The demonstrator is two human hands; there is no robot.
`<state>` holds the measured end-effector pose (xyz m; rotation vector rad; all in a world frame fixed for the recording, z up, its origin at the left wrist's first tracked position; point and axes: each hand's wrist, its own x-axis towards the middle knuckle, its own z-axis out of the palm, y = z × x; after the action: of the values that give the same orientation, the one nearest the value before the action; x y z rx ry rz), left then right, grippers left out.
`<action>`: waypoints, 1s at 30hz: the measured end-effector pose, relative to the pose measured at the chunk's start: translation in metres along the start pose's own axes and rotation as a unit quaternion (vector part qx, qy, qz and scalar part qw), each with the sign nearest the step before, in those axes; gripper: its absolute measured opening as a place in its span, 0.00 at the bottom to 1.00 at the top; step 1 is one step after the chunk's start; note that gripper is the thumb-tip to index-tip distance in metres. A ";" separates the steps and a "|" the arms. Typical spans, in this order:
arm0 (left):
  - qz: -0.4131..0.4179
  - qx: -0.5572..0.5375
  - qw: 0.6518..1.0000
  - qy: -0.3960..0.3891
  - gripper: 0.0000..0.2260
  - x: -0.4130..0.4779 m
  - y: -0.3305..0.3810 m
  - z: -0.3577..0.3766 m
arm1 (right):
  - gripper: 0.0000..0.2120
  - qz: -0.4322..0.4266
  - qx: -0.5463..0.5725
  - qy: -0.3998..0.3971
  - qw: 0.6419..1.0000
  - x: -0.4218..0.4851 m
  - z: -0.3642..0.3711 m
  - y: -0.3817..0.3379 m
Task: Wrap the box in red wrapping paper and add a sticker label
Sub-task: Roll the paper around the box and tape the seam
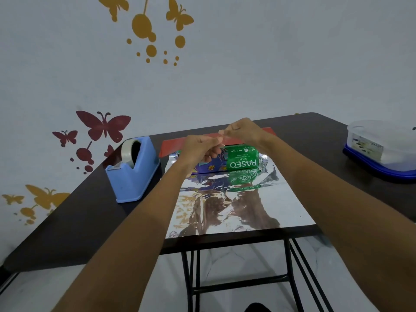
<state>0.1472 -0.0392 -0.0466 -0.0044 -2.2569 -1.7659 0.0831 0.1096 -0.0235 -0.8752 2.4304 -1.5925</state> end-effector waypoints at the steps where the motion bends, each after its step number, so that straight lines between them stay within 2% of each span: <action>1: -0.012 -0.022 1.000 0.017 0.09 -0.001 -0.001 0.003 | 0.16 -0.006 -0.014 0.014 1.000 0.003 0.002 0.002; 4: -0.032 -0.088 0.993 0.067 0.06 -0.001 -0.004 0.012 | 0.13 -0.013 -0.096 0.070 0.993 0.009 0.005 0.003; 6: -0.029 -0.106 0.990 0.093 0.05 0.000 -0.005 0.016 | 0.14 -0.024 -0.134 0.109 0.985 0.010 0.006 0.000; 13: 0.005 -0.059 0.991 0.123 0.05 0.000 -0.010 0.025 | 0.13 -0.048 -0.212 0.167 0.962 0.012 0.006 0.002; 17: 0.022 -0.027 0.993 0.108 0.03 -0.001 -0.009 0.023 | 0.14 -0.067 -0.248 0.179 0.950 0.014 0.005 0.002; 20: -0.003 -0.044 0.996 0.071 0.16 -0.004 -0.005 0.018 | 0.14 -0.069 -0.280 0.171 0.942 0.013 0.002 0.001; 23: 0.022 0.010 0.998 0.062 0.08 -0.004 -0.004 0.014 | 0.12 -0.070 -0.284 0.163 0.942 0.016 0.002 0.001; 25: 0.016 0.013 0.997 0.072 0.09 -0.006 -0.006 0.014 | 0.12 -0.067 -0.283 0.146 0.946 0.017 0.003 -0.002; 30: -0.065 -0.046 0.993 0.089 0.08 -0.008 -0.007 0.015 | 0.12 -0.083 -0.279 0.161 0.943 0.016 0.003 -0.005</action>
<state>0.1509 -0.0256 -0.0583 0.2772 -2.0914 -1.8536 0.0732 0.0977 -0.0175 -0.9727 3.2071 -1.1666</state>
